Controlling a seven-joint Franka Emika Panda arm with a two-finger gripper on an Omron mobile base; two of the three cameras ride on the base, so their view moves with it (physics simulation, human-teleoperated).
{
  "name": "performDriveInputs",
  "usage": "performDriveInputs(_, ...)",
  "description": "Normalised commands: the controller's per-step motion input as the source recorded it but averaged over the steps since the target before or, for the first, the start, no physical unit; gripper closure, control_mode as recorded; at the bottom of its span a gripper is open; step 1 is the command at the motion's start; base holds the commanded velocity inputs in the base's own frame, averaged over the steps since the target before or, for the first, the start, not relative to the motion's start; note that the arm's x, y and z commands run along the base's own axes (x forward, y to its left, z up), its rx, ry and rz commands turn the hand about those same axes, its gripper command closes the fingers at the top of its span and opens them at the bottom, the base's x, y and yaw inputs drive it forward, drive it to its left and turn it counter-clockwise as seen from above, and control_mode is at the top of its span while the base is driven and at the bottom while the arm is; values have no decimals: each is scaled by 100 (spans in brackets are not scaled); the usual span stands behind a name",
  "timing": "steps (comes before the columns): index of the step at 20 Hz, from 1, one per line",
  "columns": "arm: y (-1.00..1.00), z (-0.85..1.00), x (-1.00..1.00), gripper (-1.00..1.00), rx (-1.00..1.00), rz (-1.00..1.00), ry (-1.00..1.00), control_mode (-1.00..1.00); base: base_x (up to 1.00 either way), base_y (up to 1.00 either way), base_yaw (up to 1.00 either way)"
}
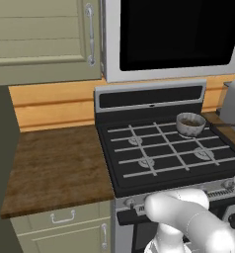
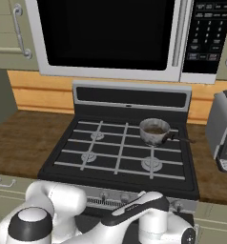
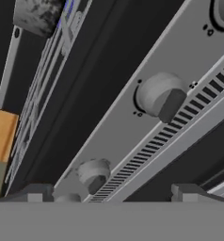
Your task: Turn off the rear right burner of the stove.
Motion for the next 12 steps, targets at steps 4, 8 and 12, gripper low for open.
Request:
performDriveInputs(4,-13,-16,13,-100,0,0,0,-100,0,0,0)
performDriveInputs(8,-5,-11,17,-100,0,0,-1,-100,0,0,0)
performDriveInputs(12,-2,-11,17,-100,0,0,-1,-100,0,0,0)
